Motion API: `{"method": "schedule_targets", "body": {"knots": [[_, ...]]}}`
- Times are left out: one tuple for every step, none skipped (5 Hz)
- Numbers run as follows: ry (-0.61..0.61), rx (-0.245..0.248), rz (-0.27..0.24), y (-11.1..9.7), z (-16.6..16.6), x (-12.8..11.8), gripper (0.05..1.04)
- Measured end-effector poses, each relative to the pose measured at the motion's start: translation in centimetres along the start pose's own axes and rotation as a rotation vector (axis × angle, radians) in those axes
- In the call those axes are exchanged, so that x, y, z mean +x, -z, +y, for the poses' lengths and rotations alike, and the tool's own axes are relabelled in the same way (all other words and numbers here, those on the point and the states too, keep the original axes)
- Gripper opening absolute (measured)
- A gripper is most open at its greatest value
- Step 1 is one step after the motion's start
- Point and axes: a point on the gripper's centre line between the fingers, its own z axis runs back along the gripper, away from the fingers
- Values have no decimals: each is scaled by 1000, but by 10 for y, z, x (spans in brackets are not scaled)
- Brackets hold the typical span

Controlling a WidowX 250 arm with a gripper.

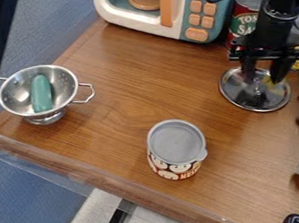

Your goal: Removing the lid and placing it on the right side of the counter

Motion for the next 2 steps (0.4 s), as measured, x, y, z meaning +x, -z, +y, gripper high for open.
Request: {"method": "schedule_targets", "body": {"knots": [[1, -39, -50, -37, 10, 7, 994], [-5, -50, -39, -66, 28, 9, 1002]]}}
